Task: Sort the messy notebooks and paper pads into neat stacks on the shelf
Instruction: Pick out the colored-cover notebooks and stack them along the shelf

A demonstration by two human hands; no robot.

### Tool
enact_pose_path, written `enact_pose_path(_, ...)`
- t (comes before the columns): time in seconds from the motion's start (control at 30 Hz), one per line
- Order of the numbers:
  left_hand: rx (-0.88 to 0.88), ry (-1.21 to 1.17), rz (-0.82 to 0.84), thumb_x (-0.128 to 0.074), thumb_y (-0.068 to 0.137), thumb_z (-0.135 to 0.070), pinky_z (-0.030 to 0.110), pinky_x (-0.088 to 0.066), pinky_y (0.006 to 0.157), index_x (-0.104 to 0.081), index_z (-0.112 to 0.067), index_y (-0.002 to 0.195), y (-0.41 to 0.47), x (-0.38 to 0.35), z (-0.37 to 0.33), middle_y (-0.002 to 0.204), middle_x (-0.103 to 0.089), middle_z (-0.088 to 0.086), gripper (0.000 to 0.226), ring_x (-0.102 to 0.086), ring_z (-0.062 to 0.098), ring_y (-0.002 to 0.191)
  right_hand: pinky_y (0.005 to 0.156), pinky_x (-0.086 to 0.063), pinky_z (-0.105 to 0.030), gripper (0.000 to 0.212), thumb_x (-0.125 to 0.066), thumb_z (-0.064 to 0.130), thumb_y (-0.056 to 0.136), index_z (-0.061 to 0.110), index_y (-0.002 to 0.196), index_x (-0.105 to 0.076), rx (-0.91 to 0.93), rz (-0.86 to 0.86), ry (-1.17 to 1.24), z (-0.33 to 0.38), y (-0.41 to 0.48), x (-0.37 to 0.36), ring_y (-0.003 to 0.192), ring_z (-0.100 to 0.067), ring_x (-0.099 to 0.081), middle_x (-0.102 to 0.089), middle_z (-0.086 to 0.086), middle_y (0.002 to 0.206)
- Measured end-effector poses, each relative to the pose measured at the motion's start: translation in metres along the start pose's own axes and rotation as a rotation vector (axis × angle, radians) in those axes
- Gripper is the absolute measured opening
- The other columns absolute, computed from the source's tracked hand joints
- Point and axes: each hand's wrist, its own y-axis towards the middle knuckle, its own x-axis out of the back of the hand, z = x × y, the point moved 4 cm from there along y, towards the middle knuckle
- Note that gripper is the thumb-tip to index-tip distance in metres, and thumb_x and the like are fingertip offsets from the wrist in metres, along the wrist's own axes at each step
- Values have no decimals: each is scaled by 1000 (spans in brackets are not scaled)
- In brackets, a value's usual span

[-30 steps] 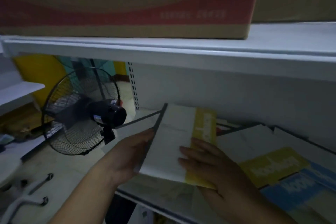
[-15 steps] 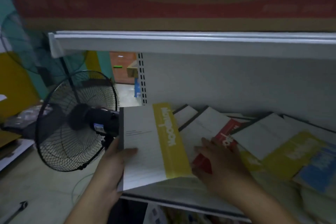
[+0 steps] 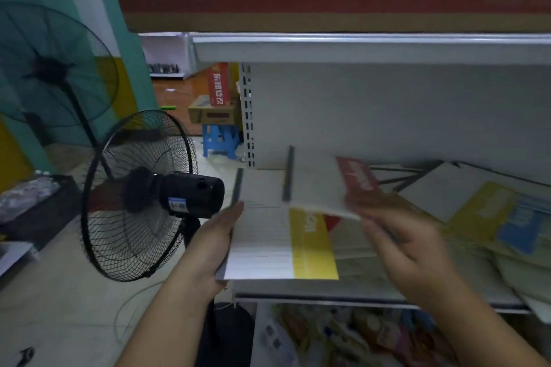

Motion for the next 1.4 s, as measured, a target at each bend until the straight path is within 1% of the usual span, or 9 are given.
enact_pose_path(0.13, 22, -7, 119, -59, 86, -12, 35, -55, 64, -58, -13, 123, 6, -9, 3, 102, -72, 14, 37, -70, 31, 89, 101, -43, -31, 31, -54, 44, 87, 35, 116, -63, 45, 366, 38, 15, -14, -39, 126, -1, -45, -58, 32, 121)
enact_pose_path(0.27, -10, -3, 77, -48, 87, 4, 45, -53, 77, -58, -13, 122, 9, 3, 8, 106, -71, 16, 40, -67, 37, 96, 112, -31, -40, 54, -46, 73, 76, 48, 122, -56, -149, 381, -55, 4, -11, -32, 136, 5, -28, -37, 51, 127)
enact_pose_path(0.37, -28, 1, 117, -47, 89, 4, 46, -52, 81, -60, -13, 119, 11, -3, 6, 107, -71, 16, 37, -67, 36, 97, 110, -30, -47, 59, -51, 43, 80, 18, 133, -52, -389, 15, -358, -32, 1, 15, 137, -20, -36, -46, 9, 142)
enact_pose_path(0.53, -66, 44, 169, -48, 88, 7, 43, -54, 77, -60, -15, 118, 14, -21, 1, 108, -71, 13, 39, -68, 34, 96, 117, -3, -52, 61, -34, 27, 96, 31, 150, -7, -930, 507, -686, -98, -10, 60, 147, -19, 1, 1, 8, 159)
enact_pose_path(0.7, -48, 63, 216, -51, 89, 6, 43, -54, 82, -57, -15, 122, 21, -44, 1, 114, -69, 14, 39, -65, 34, 102, 119, -8, -47, 60, -32, 10, 96, 27, 150, -13, -851, 517, -733, -93, -20, 64, 147, -14, -4, -2, 9, 159)
enact_pose_path(0.9, -46, 195, 311, -53, 90, 5, 38, -54, 83, -61, -18, 113, 21, -81, 2, 105, -72, 7, 34, -68, 26, 97, 81, -41, -21, 42, -42, -3, 89, 11, 124, -61, -705, -187, -610, -64, -29, 104, 111, -32, -59, -58, -15, 131)
enact_pose_path(1.03, -32, 299, 330, -56, 89, 1, 44, -52, 91, -60, -17, 118, 22, -111, 11, 108, -72, 6, 34, -68, 26, 99, 72, -42, -19, 38, -44, 10, 86, 8, 116, -67, -483, -487, -470, -24, -33, 131, 82, -21, -62, -68, -10, 109)
enact_pose_path(1.13, -67, 356, 354, -57, 93, -13, 38, -55, 82, -59, -19, 117, 22, -152, 14, 107, -70, 4, 25, -67, 23, 96, 106, -33, -12, 39, -47, 4, 80, 7, 112, -68, -282, -386, -463, -13, -37, 133, 119, -15, -53, -57, 7, 118)
enact_pose_path(1.4, -96, 481, 489, -55, 93, -8, 26, -56, 67, -60, -22, 99, 0, -294, 67, 99, -70, 1, 16, -67, 16, 83, 108, -25, -20, 28, -60, 21, 86, 25, 112, -69, -492, 76, -267, -45, -101, 189, 135, 1, -30, -44, 25, 131)
